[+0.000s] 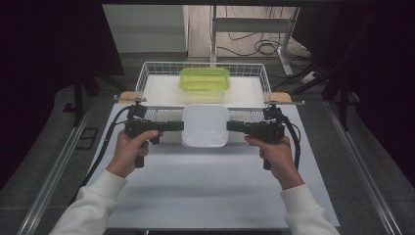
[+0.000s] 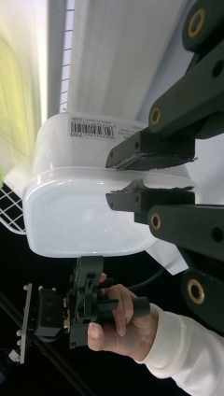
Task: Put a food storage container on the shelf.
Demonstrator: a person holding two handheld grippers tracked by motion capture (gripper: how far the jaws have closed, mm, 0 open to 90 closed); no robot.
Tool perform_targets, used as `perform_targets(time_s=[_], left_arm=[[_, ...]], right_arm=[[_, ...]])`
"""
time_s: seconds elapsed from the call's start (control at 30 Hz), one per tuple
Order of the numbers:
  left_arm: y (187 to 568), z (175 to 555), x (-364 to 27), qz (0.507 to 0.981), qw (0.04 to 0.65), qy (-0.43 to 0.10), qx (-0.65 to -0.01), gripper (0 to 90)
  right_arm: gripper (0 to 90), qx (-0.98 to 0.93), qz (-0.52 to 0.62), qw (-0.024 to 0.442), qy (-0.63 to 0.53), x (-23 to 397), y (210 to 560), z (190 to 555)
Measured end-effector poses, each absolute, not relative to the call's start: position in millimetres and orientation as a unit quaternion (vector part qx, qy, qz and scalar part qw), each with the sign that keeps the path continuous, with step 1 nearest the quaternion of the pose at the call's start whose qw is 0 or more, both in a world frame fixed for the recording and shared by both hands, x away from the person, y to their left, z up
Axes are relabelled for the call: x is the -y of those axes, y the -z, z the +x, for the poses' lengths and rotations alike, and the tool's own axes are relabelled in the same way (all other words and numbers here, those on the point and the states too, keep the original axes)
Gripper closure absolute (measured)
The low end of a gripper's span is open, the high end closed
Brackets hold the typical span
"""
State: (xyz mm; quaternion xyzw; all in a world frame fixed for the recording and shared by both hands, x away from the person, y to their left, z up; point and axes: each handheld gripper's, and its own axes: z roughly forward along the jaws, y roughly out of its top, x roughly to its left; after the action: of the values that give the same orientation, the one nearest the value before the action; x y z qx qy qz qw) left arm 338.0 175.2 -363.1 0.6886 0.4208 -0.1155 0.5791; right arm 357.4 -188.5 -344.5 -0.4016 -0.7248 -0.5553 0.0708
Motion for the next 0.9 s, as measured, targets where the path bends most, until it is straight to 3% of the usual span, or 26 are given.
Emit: perform_targets(time_s=[0.9], left_arm=[[323.9,361.7,-181.8,0.690,0.584,0.097,-0.416,80.9]], right_arm=[[78.5,0.723,-0.390,0.060,0.566,181.9,311.2,380.9]])
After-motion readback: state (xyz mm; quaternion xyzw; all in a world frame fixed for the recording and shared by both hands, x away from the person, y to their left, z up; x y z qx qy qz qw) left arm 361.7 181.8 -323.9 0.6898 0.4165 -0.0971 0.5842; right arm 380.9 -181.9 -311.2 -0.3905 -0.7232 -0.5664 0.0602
